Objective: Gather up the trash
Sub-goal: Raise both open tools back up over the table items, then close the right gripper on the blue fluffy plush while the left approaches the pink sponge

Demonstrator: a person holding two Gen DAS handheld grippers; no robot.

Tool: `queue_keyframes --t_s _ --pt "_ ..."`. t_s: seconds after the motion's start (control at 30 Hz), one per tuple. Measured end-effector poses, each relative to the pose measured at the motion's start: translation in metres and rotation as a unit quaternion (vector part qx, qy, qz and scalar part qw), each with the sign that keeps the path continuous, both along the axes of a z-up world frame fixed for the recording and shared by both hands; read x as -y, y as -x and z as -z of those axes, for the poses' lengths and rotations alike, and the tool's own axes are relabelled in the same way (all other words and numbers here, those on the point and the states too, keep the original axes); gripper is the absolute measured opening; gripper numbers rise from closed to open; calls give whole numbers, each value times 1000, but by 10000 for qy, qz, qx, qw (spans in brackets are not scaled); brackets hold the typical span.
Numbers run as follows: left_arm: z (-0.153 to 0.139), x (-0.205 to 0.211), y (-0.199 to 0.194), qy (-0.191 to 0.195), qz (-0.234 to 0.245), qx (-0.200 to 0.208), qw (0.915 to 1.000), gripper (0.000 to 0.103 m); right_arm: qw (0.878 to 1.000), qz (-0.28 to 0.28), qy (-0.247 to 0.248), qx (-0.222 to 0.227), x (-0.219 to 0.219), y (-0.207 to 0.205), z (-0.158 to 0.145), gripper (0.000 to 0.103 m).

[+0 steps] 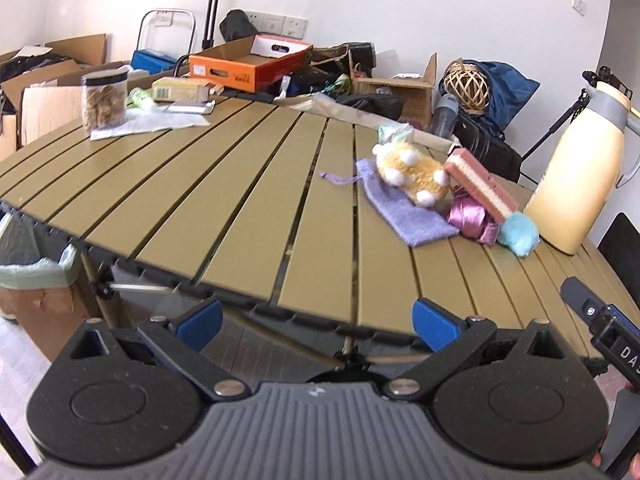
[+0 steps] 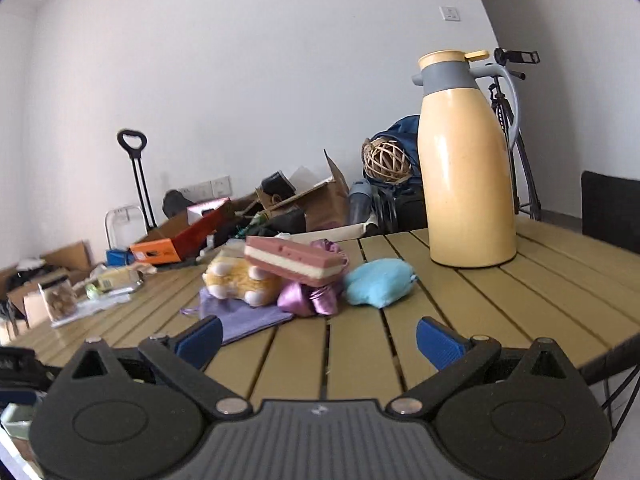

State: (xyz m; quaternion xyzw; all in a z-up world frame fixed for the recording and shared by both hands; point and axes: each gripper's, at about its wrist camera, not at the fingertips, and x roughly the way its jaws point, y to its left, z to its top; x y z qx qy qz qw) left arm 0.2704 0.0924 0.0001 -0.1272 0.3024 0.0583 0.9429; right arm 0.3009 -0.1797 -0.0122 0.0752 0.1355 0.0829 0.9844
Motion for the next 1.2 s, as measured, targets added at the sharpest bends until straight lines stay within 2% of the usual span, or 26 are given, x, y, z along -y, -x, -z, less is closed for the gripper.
queue_keyframes --t_s 0.2,0.3,0.57,0.77,0.9,1.03,1.2 --pt "-7 8 -24 2 53 71 10000 103 9991 278 222 226 12 -27 -14 103" --pt "-8 12 -38 3 67 77 9999 103 9985 436 278 203 20 -48 -17 103" --pt "-11 21 -79 29 92 70 9999 103 9972 546 406 -311 33 -113 -15 103" --pt "-12 23 -107 15 65 58 10000 103 9952 389 448 -783 29 -157 -9 103" --pt "-13 22 -123 -31 39 32 10000 103 9913 460 589 -1082 24 -182 -4 102" --pt "-14 21 -138 -47 3 3 10000 103 9889 513 527 -1294 24 -203 1 101" --pt "-10 19 -153 -40 -81 -60 9999 103 9854 465 575 -1534 19 -222 9 95"
